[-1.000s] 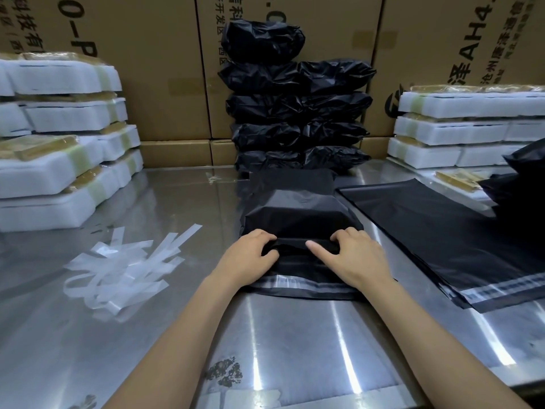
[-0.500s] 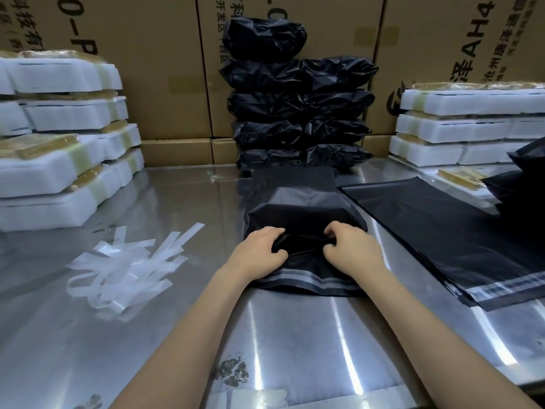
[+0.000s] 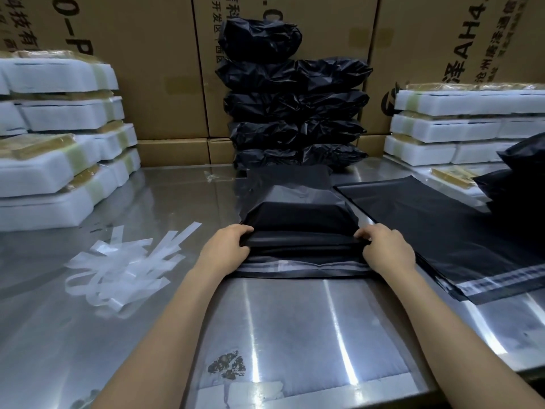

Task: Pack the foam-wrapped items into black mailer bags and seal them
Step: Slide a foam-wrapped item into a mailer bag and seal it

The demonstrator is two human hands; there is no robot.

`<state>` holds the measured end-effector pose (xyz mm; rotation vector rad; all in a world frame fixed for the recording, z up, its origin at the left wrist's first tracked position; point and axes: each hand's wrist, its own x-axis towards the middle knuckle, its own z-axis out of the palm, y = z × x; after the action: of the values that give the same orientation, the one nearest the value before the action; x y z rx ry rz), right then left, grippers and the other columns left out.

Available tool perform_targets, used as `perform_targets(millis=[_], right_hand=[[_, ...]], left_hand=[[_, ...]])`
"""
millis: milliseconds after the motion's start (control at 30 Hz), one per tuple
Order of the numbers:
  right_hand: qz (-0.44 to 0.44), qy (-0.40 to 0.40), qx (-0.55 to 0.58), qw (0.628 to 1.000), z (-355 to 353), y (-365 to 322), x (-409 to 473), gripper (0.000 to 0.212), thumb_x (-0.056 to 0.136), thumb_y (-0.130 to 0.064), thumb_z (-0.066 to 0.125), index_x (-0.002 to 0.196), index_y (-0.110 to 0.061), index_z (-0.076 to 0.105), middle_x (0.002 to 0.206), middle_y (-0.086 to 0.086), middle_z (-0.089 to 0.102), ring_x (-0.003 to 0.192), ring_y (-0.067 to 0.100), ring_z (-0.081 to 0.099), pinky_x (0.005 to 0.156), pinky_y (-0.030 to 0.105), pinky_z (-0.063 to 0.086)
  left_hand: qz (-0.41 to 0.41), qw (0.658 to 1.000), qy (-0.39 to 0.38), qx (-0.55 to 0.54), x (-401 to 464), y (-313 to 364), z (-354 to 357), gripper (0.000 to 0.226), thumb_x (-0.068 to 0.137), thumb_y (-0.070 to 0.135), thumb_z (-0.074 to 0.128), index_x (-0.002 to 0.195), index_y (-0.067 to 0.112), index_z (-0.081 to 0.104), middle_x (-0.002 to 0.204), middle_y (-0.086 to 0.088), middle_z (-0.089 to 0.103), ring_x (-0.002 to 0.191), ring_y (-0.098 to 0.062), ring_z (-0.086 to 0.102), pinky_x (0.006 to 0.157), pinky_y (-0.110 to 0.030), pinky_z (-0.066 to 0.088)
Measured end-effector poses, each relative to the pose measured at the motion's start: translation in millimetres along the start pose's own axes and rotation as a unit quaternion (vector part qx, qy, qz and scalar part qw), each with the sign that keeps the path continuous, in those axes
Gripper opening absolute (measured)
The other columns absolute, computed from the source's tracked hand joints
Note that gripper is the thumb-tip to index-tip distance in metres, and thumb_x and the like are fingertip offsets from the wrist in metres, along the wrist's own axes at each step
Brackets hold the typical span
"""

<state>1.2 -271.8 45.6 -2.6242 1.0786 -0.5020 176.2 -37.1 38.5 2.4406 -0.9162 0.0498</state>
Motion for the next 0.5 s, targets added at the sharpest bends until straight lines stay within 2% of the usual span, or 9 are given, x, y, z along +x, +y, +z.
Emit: perform_targets(millis=[100, 267, 400, 500], right_hand=[[-0.011, 0.002, -0.015, 1.0, 1, 0, -2, 0.049, 0.088, 0.003, 0.045, 0.123, -0.028, 0.058, 0.129, -0.001, 0.053, 0.115, 0.027, 0.045, 0.086, 0.041, 0.045], [-0.008, -0.006, -0.028, 1.0, 3, 2, -1, 0.048, 0.089, 0.001, 0.047, 0.126, -0.028, 0.053, 0.131, -0.001, 0.049, 0.117, 0.026, 0.042, 0.088, 0.041, 0.041], [0.001, -0.003, -0.035, 0.999, 5, -2, -2, 0.044, 0.092, -0.003, 0.045, 0.128, -0.027, 0.049, 0.136, -0.001, 0.046, 0.121, 0.025, 0.039, 0.094, 0.041, 0.037], [-0.005, -0.016, -0.06, 0.998, 5, -5, -6, 0.047, 0.093, -0.006, 0.039, 0.135, -0.026, 0.044, 0.14, -0.001, 0.043, 0.125, 0.026, 0.036, 0.097, 0.042, 0.033]], left_hand=[[0.021, 0.999, -0.025, -0.019, -3, -7, -4, 0.055, 0.085, 0.0, 0.048, 0.135, 0.023, 0.051, 0.14, 0.004, 0.05, 0.125, -0.016, 0.047, 0.099, -0.023, 0.037], [0.032, 0.997, -0.071, -0.017, -2, -12, -9, 0.058, 0.087, -0.001, 0.044, 0.139, 0.025, 0.046, 0.145, 0.006, 0.043, 0.131, -0.015, 0.041, 0.098, -0.017, 0.028], [0.026, 0.994, -0.107, -0.013, -2, -11, -11, 0.056, 0.093, 0.004, 0.039, 0.144, 0.026, 0.038, 0.153, 0.011, 0.031, 0.139, -0.011, 0.029, 0.109, -0.019, 0.019], [0.005, 0.986, -0.163, -0.029, -6, -4, -15, 0.053, 0.096, 0.019, 0.039, 0.148, 0.027, 0.03, 0.157, 0.012, 0.019, 0.144, -0.009, 0.015, 0.117, -0.031, 0.006]])
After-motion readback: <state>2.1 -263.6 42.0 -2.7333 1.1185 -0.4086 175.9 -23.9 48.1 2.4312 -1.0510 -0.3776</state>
